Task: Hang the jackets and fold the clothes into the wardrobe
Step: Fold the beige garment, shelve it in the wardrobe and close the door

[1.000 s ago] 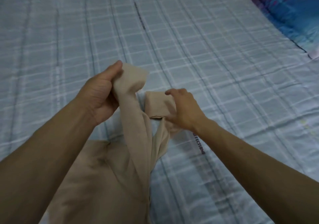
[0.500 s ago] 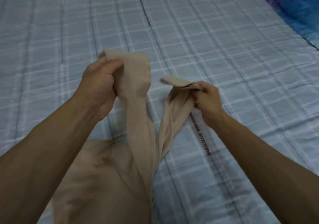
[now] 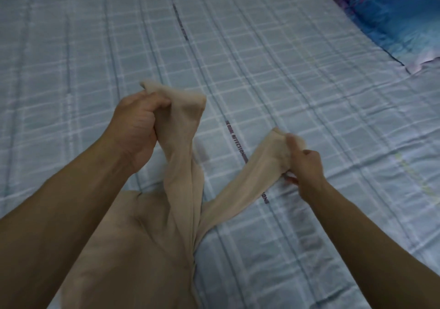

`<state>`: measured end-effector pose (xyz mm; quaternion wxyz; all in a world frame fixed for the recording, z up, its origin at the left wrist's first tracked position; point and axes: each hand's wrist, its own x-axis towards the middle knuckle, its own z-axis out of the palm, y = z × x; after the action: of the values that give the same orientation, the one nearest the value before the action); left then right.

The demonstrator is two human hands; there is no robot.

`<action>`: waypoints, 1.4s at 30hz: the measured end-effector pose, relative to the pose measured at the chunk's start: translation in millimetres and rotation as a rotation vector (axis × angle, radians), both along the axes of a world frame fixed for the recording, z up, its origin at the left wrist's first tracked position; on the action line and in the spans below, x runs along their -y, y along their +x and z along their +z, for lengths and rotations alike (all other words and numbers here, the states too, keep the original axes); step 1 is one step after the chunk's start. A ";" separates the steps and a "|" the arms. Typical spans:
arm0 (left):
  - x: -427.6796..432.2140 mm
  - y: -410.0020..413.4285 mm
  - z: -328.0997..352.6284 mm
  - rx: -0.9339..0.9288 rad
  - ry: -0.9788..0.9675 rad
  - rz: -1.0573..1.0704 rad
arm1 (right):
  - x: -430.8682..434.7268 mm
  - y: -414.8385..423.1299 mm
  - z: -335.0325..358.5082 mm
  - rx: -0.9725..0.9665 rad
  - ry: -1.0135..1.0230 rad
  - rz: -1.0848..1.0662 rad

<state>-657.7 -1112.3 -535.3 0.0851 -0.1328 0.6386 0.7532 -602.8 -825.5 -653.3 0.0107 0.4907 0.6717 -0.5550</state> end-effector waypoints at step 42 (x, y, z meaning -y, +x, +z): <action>-119.1 37.9 60.2 -0.372 -0.001 -0.596 | -134.6 81.3 44.2 0.065 0.449 0.360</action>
<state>-619.8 -993.1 -475.1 0.1834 0.1988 0.6542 0.7063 -521.5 -690.9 -609.1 0.0216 0.3711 0.8533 -0.3657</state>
